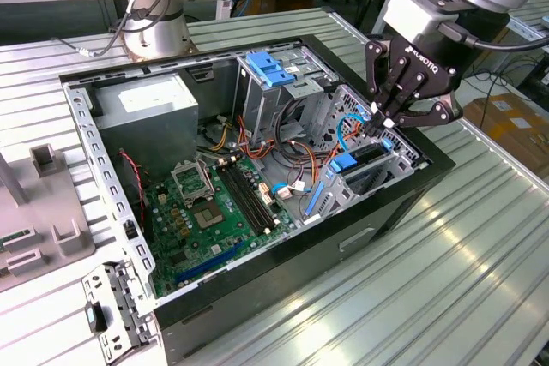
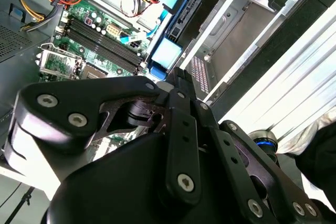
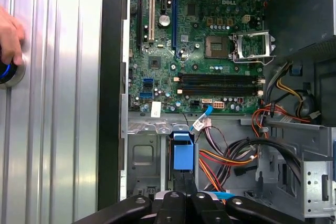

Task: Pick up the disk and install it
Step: 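Insert the disk into the insertion slot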

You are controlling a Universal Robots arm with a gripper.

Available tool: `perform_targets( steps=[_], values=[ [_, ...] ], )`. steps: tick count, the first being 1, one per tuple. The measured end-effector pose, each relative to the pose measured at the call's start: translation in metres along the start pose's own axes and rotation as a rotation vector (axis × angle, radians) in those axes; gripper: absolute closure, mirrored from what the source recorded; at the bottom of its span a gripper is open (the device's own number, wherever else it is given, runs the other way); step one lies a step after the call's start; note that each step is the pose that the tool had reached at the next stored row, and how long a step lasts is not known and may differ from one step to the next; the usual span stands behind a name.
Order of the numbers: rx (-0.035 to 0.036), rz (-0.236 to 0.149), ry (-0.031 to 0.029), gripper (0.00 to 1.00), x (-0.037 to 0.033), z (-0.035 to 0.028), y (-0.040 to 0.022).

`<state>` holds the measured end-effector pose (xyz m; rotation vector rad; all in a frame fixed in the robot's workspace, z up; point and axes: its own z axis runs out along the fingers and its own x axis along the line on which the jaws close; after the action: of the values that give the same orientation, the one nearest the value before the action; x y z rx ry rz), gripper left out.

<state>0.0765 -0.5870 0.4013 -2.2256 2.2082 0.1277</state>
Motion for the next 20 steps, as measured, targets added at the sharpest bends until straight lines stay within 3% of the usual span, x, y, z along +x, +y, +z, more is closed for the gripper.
perform_targets(
  steps=[7, 20],
  values=[
    [0.0000, 0.000, 0.0010, 0.89, 0.0000, 0.0001, -0.0010],
    [-0.0001, 0.000, 0.0050, 0.89, 0.0001, -0.0001, -0.0147]
  ],
)
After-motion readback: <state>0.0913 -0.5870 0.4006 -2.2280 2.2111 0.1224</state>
